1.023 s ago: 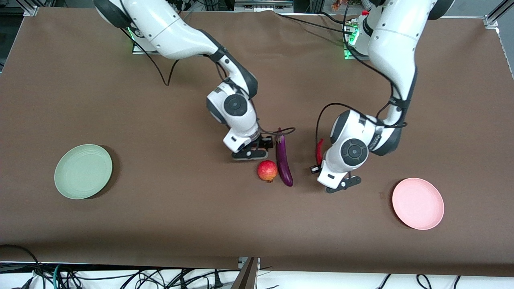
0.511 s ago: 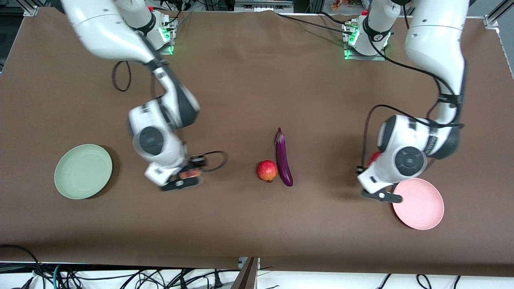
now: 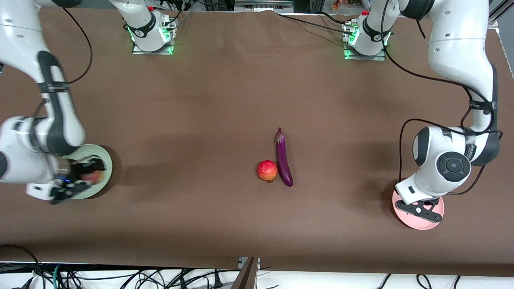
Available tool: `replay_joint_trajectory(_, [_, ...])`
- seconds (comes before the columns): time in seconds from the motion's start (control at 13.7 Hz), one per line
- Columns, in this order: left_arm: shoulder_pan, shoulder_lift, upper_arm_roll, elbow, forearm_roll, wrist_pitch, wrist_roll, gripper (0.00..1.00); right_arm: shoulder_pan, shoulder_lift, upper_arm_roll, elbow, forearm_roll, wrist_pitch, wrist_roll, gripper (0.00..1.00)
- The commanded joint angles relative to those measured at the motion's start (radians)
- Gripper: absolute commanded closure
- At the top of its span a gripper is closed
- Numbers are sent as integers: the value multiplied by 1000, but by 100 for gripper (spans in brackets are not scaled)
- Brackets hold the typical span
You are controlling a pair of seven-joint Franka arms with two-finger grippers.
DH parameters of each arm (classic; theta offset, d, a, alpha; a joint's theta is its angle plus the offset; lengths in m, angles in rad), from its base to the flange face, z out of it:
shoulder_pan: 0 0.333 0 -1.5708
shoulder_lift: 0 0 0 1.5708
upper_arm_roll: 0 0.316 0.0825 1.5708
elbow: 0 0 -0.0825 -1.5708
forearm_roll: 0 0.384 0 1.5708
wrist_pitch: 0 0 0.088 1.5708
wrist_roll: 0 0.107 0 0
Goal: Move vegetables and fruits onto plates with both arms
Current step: 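Carry the chili to the pink plate while the right gripper carries the peach, then release the chili on the pink plate while the right gripper releases the peach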
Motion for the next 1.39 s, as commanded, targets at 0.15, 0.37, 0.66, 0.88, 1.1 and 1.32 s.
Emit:
replay_joint_trajectory(0.15, [21, 77, 3, 84, 17, 36, 57, 79, -134, 47, 23, -20, -16, 101, -194, 84])
replay_joint_trajectory(0.37, [41, 73, -2, 82, 13, 40, 76, 0, -137, 85, 23, -22, -11, 132, -192, 84])
replay_joint_trajectory(0.66, [25, 40, -31, 79, -111, -9, 58, 0, -136, 113, 23, -23, -4, 148, -180, 74])
replay_joint_trajectory(0.88, [-6, -9, -81, 68, -240, -210, -63, 0, -131, 113, 26, -17, 1, 148, -140, 0])
replay_joint_trajectory(1.1, [-75, -50, -151, 52, -240, -290, -353, 0, -123, 33, 93, 0, 1, 59, -39, 0])
replay_joint_trajectory(1.32, [-103, -84, -224, -20, -288, -225, -435, 0, -122, 24, 200, 69, 1, -70, 141, 0])
